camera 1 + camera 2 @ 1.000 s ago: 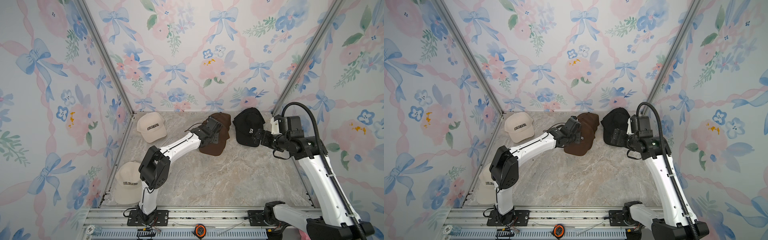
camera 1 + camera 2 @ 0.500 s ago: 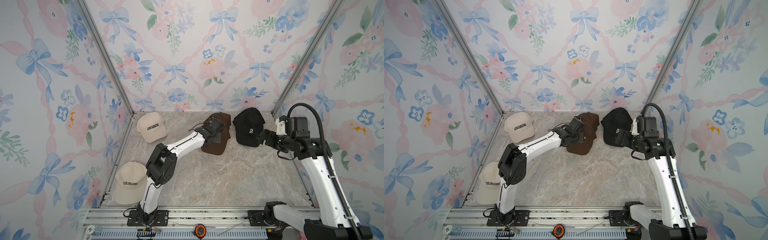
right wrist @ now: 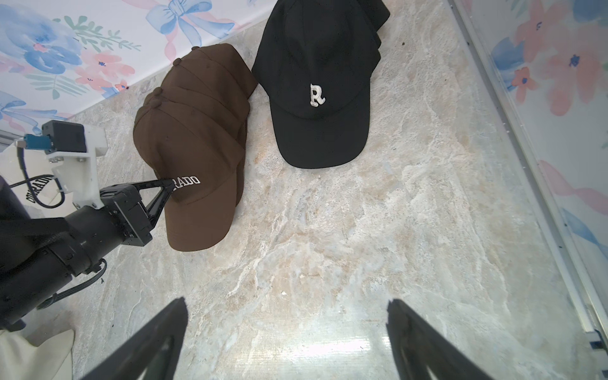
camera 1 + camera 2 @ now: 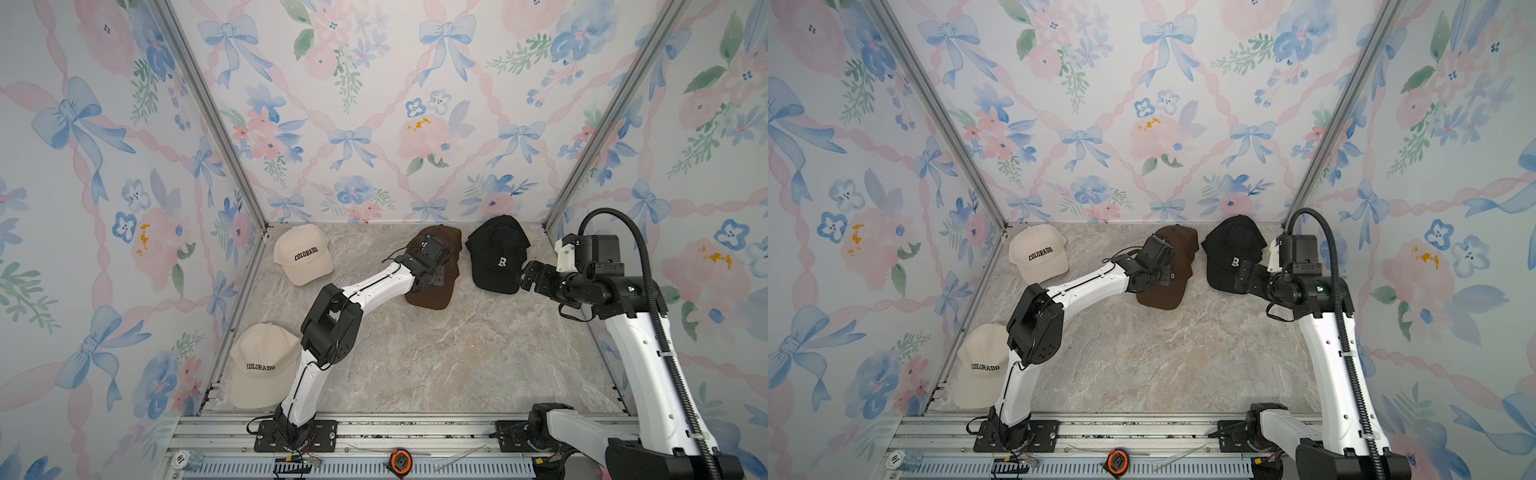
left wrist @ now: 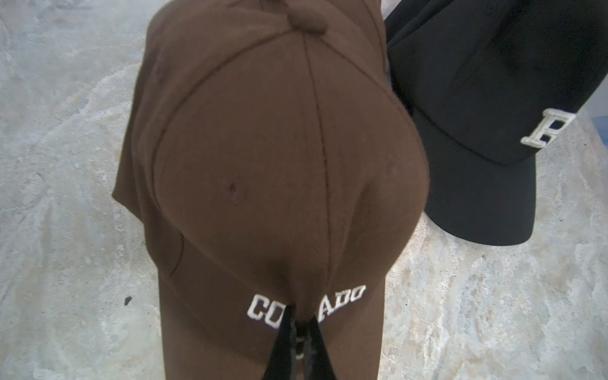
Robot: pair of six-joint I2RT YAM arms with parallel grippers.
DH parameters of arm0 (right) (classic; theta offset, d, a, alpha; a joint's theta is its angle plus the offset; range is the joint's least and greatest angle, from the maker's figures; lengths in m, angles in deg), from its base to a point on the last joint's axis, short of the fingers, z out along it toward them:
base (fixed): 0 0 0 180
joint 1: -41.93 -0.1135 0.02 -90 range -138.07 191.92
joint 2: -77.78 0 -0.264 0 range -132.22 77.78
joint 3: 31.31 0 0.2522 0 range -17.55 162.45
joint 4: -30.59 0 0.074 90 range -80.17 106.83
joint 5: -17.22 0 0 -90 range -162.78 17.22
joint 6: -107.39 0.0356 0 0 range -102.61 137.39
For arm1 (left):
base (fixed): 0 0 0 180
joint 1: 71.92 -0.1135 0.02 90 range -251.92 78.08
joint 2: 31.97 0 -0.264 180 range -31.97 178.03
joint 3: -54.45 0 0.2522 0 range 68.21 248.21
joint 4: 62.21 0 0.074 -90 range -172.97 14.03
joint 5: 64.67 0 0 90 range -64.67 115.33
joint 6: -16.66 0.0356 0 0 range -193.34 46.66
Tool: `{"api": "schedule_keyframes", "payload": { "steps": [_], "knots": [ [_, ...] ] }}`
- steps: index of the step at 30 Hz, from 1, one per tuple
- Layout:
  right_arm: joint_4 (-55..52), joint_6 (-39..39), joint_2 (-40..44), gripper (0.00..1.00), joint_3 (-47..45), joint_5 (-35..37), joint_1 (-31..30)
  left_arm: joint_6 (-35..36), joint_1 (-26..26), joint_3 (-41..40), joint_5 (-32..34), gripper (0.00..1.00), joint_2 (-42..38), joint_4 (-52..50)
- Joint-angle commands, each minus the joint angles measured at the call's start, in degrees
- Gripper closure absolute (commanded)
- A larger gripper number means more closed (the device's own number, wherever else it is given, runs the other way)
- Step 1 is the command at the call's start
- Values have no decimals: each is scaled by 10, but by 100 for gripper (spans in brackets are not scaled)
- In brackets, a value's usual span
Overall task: Stack the baseball caps by color
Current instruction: Place the baseball cap on the baseball cap.
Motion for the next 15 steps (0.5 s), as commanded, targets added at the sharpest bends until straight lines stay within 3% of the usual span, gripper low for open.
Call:
{"api": "schedule_keyframes", "payload": {
  "steps": [1,9,15],
  "knots": [
    [-19,-11,-7,4,18,-7,6,-5,-3,15,-14,92,14,3],
    [-15,-13,-17,4,21,-10,9,-7,-9,12,-37,44,17,0],
    [-1,-7,-24,4,20,-17,9,-1,-10,12,-37,38,8,-3]
  ]
}}
